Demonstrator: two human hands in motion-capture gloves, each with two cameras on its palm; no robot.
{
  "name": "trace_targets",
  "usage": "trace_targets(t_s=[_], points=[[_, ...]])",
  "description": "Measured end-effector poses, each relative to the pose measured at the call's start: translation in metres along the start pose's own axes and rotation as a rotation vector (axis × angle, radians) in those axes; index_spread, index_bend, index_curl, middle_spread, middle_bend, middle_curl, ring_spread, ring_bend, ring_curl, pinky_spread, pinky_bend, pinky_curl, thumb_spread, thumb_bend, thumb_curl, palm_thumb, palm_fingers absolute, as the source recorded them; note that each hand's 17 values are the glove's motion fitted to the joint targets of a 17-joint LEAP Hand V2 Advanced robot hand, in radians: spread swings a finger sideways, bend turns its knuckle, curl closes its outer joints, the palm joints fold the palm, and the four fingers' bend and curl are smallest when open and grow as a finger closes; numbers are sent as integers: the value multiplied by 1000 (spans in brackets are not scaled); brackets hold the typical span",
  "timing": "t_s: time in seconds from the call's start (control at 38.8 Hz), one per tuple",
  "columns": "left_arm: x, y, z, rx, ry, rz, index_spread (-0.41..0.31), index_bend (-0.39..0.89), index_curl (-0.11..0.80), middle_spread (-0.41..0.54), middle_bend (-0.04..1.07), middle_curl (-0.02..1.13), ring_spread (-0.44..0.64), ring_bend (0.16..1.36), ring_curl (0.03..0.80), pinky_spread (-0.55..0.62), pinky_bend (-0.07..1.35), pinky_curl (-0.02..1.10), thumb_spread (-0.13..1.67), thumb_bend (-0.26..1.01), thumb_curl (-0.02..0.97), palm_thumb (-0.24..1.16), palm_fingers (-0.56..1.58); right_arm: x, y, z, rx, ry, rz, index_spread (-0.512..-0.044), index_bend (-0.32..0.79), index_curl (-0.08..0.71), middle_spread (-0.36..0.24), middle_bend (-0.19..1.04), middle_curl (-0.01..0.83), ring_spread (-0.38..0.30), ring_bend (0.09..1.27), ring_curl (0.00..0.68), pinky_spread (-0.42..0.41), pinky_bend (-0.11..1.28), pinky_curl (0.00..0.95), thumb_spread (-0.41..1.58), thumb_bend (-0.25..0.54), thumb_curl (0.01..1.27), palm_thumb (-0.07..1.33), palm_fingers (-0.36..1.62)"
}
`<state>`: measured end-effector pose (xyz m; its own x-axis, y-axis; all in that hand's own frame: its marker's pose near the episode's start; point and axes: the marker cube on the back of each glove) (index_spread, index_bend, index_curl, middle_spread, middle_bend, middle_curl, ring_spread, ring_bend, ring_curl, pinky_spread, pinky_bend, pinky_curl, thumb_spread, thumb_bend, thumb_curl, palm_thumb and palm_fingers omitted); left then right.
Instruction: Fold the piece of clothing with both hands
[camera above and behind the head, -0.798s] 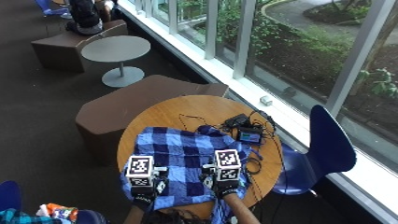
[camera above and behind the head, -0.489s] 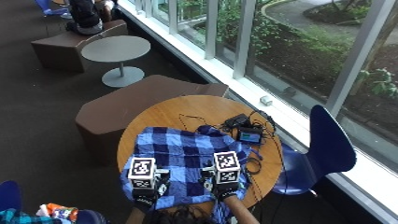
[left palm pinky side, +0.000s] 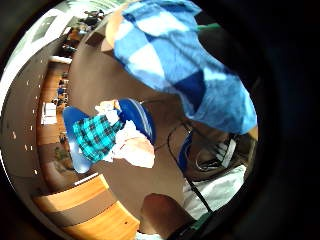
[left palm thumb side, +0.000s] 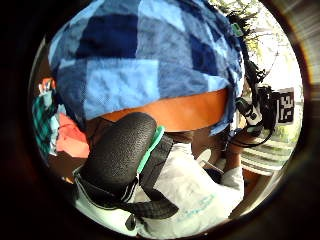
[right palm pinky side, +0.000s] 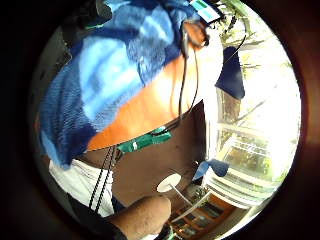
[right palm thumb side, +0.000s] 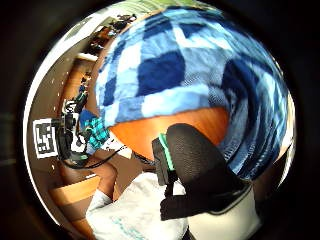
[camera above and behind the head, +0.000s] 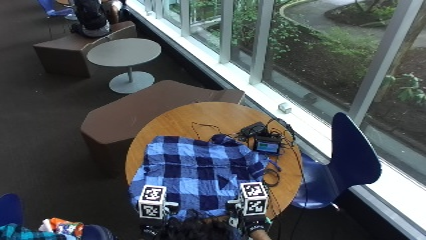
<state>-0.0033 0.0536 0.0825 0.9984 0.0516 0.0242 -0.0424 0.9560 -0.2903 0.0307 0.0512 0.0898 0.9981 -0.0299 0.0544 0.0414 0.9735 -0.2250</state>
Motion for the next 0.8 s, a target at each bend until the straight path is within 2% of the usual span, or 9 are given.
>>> trace_targets(t_s=[0.13,0.28,0.46,0.49,0.51,0.57,0.64,0.72,0.8], points=[[-10,-7,34,-48,36,26,-94,116,195,24,206,324,149,590,284,256,519,265,1076,-20,209,87,358,13,5,19,-87,-49,3,-321,90,203,-16,180,245,67,378,233,151,592,325,1166,46,253,350,290],[-21,-20,46,165,64,9,-91,159,225,42,181,331,177,549,279,249,546,282,1061,-21,230,94,324,22,2,17,-26,-34,24,-296,147,223,-8,194,269,42,385,250,119,567,329,1152,64,295,462,328],[-32,-29,39,501,-72,-7,-160,275,303,-111,231,353,-8,518,265,104,455,260,1182,85,268,311,696,37,-18,7,248,116,44,-320,271,285,-93,177,288,-108,402,255,-35,511,304,1187,179,366,730,780],[-34,-29,34,549,-96,-10,-154,254,305,-98,192,344,22,490,256,118,451,259,1166,52,259,268,592,40,-22,5,303,140,33,-321,255,286,-82,164,286,-85,354,239,2,459,287,1184,139,354,676,612],[-35,-29,30,595,-116,-11,-180,274,322,-144,242,377,-71,532,291,41,478,285,1213,113,279,369,808,43,-26,2,368,170,17,-322,281,323,-125,193,305,-160,440,295,-96,552,343,1180,202,384,794,935],[-39,-26,24,654,-147,-11,-207,269,328,-177,234,365,-138,528,279,-17,461,272,1235,136,287,421,928,53,-34,-9,509,253,-26,-323,225,300,-154,183,301,-202,438,279,-158,552,318,1163,203,395,825,1039],[-49,-13,18,637,-193,-14,-243,221,331,-239,294,385,-238,543,294,-128,453,281,1235,171,307,518,1162,63,-32,-34,653,380,-110,-321,138,305,-201,234,333,-266,524,323,-227,562,339,1142,202,411,867,1219],[-64,3,4,598,-233,16,-268,164,335,-276,314,416,-314,657,346,-204,459,314,1232,188,320,581,1273,51,-15,-46,645,348,-209,-322,128,315,-231,260,357,-287,594,362,-268,553,355,1147,211,416,909,1274],[-58,14,-12,568,-100,168,-282,138,336,-305,314,433,-355,750,390,-264,487,341,1226,187,324,615,1318,39,4,-51,568,282,-295,-324,123,316,-248,271,371,-301,626,382,-295,559,364,1143,204,417,932,1282]])
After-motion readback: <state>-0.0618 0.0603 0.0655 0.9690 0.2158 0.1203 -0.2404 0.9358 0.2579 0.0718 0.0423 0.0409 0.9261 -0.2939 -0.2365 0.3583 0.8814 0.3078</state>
